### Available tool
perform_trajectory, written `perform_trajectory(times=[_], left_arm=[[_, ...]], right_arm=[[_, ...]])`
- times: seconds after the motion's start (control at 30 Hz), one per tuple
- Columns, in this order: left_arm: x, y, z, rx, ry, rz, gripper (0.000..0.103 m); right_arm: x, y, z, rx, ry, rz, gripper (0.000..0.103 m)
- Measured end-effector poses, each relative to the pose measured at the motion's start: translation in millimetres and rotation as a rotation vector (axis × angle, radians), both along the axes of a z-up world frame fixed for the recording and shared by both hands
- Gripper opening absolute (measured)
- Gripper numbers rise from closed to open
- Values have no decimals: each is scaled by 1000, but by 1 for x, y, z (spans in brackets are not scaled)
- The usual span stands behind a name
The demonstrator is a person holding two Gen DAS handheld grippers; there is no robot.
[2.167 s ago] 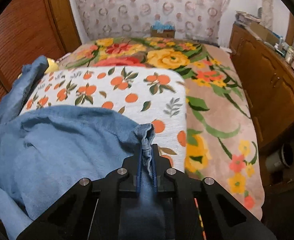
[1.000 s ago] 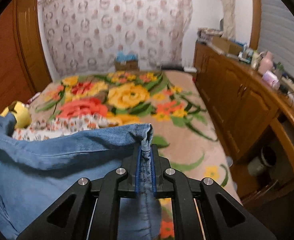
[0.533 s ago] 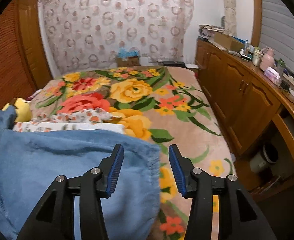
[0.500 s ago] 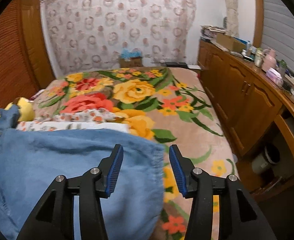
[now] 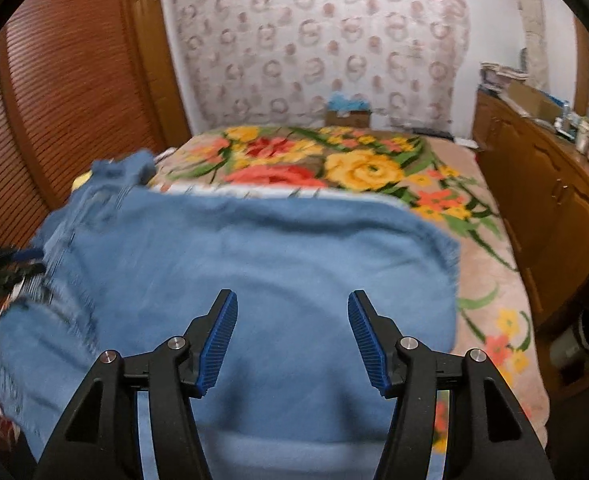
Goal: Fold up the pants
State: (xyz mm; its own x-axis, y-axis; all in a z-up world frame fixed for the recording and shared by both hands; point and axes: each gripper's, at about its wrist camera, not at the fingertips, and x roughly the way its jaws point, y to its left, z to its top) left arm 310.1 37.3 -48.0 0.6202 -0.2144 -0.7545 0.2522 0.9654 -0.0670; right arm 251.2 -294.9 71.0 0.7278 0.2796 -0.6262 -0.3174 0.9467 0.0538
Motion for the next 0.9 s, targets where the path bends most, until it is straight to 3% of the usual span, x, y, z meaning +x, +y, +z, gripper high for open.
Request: perform_trajectory(times=[0.13,0.27,0.33,0.47,0.57,0.63,0.77,0.83,0.9], left_arm=[[4,3,-7,7,18,21,41],[0,6,-7,-32,5,14,15],[-7,7,1,-26,-29,18,14],[-24,26,34,-90,-100,41,14],[-33,37,47,-58,-129,49,14],[-32,33,39,-19,-85,19,16],[-36,29,33,12,-84,10,21],[-37,30,39,-6,-119,16,31],[-36,30,46,-22,-159,19,47]], right_arm=[[1,-6,-14,-34,21,13,60],[-2,-16,-13,-23,42,19,60],[-3,-16,-9,-29,46,18,60],[-5,-18,-4,-21,54,16,60],[-9,-11,-7,-8,56,10,60],[-9,-15,-7,-2,58,-3,60],[-8,-35,-4,19,49,-60,60],[-6,-50,-1,42,45,-90,60],[-4,-64,1,52,42,-121,60]])
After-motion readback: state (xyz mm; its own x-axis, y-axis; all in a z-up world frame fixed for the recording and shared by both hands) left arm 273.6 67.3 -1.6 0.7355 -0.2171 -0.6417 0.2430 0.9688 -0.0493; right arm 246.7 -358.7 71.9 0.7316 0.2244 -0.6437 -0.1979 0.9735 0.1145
